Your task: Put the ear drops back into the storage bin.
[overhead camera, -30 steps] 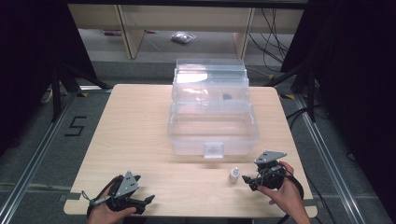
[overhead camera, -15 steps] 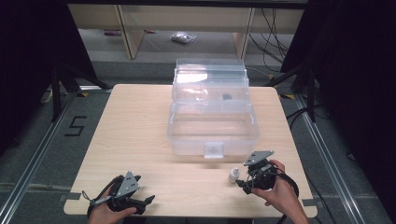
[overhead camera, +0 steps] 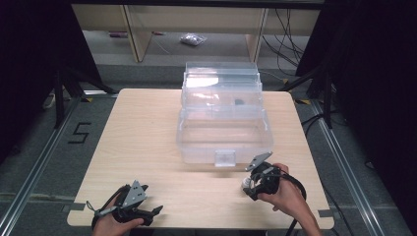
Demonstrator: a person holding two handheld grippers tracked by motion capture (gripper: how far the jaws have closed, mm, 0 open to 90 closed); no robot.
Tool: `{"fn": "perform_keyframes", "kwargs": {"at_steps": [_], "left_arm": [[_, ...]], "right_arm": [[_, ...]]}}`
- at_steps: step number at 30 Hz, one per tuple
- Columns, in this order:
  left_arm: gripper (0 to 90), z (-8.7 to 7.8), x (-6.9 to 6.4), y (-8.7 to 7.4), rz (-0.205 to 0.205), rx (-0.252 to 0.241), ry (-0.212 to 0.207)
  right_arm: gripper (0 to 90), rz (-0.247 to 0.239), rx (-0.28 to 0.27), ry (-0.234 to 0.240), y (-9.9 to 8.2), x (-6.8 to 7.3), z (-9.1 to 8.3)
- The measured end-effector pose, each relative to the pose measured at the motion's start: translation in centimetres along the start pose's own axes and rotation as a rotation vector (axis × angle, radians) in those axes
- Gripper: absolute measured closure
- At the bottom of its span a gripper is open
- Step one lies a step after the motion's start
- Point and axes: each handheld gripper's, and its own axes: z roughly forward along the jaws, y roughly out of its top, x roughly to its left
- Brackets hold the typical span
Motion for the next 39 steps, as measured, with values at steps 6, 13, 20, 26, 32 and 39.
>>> {"fn": "perform_keyframes", "kwargs": {"at_steps": [6,13,20,26,32,39], "left_arm": [[16.1,0.0,0.0,0.0,0.002,0.002,-0.001],[16.1,0.0,0.1,0.0,0.010,-0.002,-0.001],[16.1,0.0,0.0,0.0,0.000,0.006,-0.008],[16.1,0.0,0.1,0.0,0.010,-0.002,-0.002],[16.1,0.0,0.0,0.0,-0.001,-0.001,-0.002],[16.1,0.0,0.1,0.0,0.009,-0.001,-0.001]], "right_arm": [[35.4,-0.025,0.049,0.002,0.9,-0.4,0.6],[40.5,-0.045,0.099,0.013,1.5,-0.5,1.5],[45.4,-0.046,0.127,0.029,1.8,-0.5,1.9],[47.8,-0.068,0.149,0.027,2.3,-0.5,2.2],[50.9,-0.097,0.169,0.032,2.6,-0.5,2.5],[58.1,-0.099,0.188,0.040,2.7,-0.4,2.7]]}}
